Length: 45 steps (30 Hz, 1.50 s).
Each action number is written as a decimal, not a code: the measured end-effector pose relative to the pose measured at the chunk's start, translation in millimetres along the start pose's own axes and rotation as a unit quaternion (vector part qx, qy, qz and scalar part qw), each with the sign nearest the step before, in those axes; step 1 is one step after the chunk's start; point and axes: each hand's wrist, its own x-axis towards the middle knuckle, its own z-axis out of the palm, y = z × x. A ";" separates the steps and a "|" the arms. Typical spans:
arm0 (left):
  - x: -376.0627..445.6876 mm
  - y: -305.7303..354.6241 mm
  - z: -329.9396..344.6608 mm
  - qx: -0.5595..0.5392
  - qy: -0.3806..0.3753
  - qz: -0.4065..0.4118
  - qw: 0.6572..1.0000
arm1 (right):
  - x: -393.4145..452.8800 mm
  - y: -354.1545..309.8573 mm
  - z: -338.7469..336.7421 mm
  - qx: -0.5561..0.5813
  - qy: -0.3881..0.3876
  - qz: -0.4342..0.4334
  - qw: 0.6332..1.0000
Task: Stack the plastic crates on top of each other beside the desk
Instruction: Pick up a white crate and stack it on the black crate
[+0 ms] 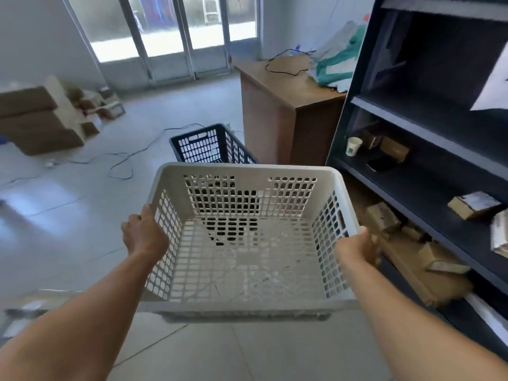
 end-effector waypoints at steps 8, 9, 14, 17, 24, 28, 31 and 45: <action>85.3 -9.7 -31.9 -0.015 0.029 -0.048 0.998 | 12.0 -107.2 55.7 0.007 -0.021 -0.042 0.999; 99.6 -7.7 -34.3 -0.017 0.033 -0.050 0.998 | 16.2 -122.7 63.3 0.003 -0.023 -0.043 0.999; 171.0 7.5 -43.3 -0.026 0.047 -0.062 0.997 | 39.1 -192.2 96.4 0.006 -0.027 -0.053 0.998; 209.6 14.1 -44.8 -0.032 0.049 -0.066 0.996 | 52.1 -230.9 116.7 0.004 -0.020 -0.064 0.998; 313.5 16.2 -35.5 -0.042 0.032 -0.057 0.997 | 66.0 -310.4 171.7 0.005 0.000 -0.068 0.998; 382.9 15.7 -31.6 -0.043 0.010 -0.020 0.999 | 65.3 -345.4 207.7 0.000 0.022 -0.042 0.999; 433.8 19.5 -32.7 -0.036 -0.004 0.011 0.999 | 61.5 -367.8 230.5 0.003 0.041 -0.015 0.999; 618.1 80.8 16.8 -0.014 -0.053 0.117 0.992 | 100.4 -446.0 319.2 0.002 0.114 0.088 0.990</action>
